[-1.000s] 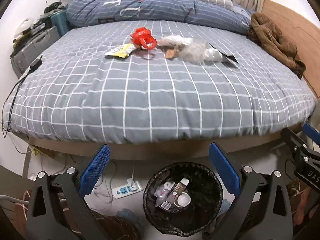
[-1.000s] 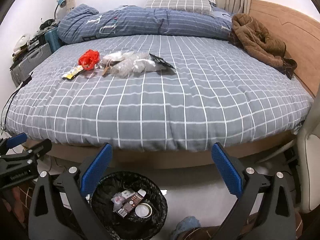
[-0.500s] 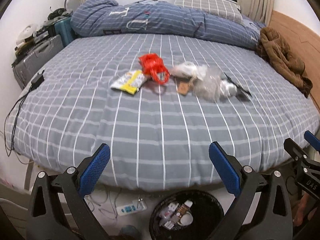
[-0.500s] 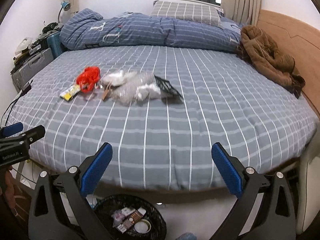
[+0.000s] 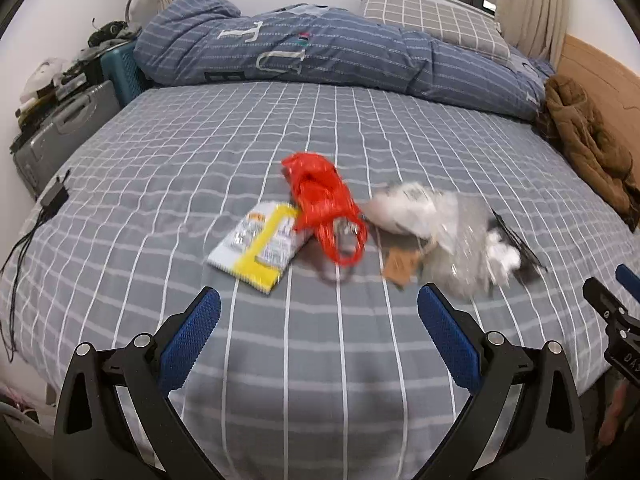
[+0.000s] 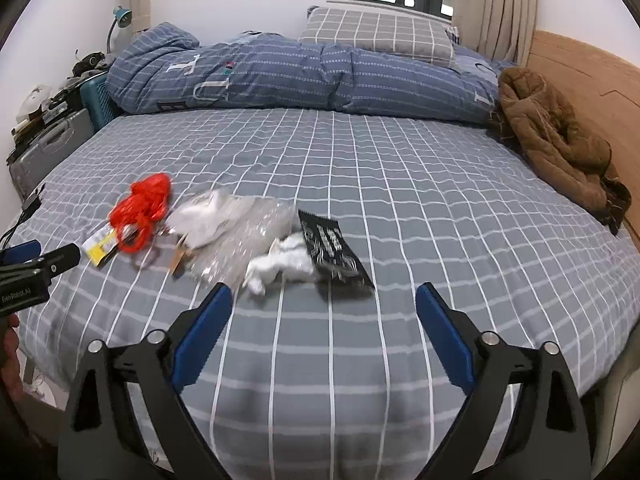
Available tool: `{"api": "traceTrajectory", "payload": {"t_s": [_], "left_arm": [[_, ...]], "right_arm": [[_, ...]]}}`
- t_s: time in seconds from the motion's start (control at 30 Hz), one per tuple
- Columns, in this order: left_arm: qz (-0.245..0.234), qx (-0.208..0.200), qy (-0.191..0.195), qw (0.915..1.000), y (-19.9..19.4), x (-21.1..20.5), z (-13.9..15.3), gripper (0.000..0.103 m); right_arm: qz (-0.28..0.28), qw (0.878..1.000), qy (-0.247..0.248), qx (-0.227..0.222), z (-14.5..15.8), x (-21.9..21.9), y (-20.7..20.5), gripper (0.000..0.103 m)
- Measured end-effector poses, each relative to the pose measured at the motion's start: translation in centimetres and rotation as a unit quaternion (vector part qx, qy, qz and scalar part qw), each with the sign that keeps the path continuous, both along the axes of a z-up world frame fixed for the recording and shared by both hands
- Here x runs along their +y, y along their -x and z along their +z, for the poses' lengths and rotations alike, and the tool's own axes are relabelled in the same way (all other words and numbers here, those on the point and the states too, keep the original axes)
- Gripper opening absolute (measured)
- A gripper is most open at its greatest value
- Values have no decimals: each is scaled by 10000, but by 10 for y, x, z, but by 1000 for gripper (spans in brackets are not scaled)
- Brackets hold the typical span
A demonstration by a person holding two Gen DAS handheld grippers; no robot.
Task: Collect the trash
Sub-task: 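Grasp the red plastic bag with the left tool while the right tool grasps the black packet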
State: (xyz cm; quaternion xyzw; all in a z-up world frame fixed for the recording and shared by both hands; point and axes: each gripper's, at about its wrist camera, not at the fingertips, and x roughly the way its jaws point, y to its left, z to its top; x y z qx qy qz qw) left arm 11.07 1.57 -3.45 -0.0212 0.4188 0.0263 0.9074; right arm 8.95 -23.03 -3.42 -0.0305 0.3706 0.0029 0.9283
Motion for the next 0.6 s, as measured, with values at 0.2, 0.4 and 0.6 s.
{"api": "traceTrajectory", "payload": {"t_s": [0.2, 0.4, 0.6], "left_arm": [[90, -3, 24, 10000, -50, 11, -11, 97], [152, 50, 133, 9998, -94, 17, -28, 97], [191, 139, 126, 9996, -128, 19, -41, 97]], "right_arm": [[-43, 9999, -18, 162, -20, -3, -48, 81], [-26, 9989, -39, 461, -46, -6, -82, 75], [25, 9972, -105, 745, -64, -8, -103, 67]]}}
